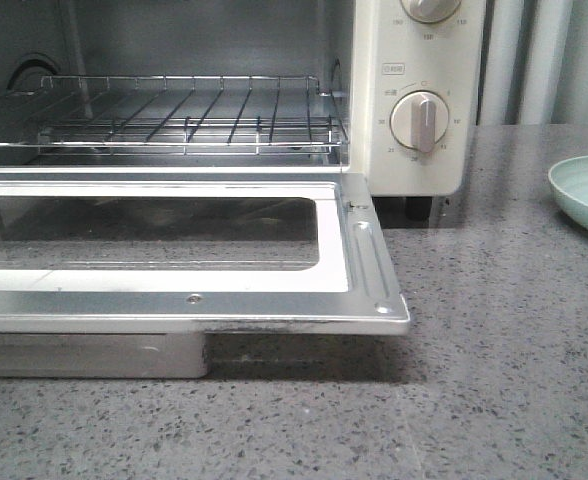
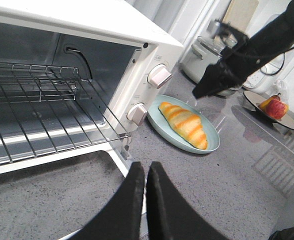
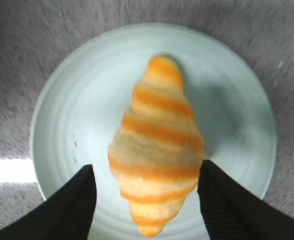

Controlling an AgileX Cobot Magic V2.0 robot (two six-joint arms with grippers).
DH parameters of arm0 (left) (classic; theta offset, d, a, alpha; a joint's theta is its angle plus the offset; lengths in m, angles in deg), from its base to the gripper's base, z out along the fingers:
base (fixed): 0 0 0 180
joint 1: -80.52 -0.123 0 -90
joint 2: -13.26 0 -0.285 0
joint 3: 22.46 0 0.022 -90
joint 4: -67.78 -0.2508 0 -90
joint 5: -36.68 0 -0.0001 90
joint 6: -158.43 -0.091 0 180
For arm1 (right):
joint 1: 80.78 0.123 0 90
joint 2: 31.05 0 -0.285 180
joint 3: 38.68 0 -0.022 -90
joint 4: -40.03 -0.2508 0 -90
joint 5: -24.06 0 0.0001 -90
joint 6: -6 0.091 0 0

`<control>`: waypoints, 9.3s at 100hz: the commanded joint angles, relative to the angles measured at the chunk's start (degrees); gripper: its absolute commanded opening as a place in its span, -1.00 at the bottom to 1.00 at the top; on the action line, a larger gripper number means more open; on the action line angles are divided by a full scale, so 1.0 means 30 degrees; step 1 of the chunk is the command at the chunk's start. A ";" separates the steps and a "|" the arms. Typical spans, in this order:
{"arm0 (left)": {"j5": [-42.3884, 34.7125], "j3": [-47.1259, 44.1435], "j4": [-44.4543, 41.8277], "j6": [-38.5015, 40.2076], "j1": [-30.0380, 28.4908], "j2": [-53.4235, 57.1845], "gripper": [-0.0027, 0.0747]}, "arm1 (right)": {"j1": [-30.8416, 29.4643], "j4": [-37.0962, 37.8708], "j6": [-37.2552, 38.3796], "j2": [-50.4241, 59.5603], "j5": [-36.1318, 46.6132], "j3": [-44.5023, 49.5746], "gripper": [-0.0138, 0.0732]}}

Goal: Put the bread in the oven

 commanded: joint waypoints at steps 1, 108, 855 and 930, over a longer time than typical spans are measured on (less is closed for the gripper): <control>-0.1211 0.0624 0.0293 0.0056 0.0166 -0.0062 -0.99 | 0.0014 0.0172 0.0144 0.0441 0.1093 0.0880 0.22; -0.1292 0.0795 0.0043 0.0023 0.0166 -0.0062 -0.99 | 0.0014 0.1294 0.0771 0.0734 0.2415 0.3045 -0.83; -1.0244 -0.7222 -0.6743 -0.0155 -0.5515 0.5300 -0.99 | 2.1438 1.5439 0.7808 1.9705 0.3845 1.0069 -0.84; -1.0244 -0.7222 -0.6743 -0.0155 -0.5515 0.5300 -0.99 | 1.0149 0.1976 0.3947 2.0522 1.9692 1.9957 -0.84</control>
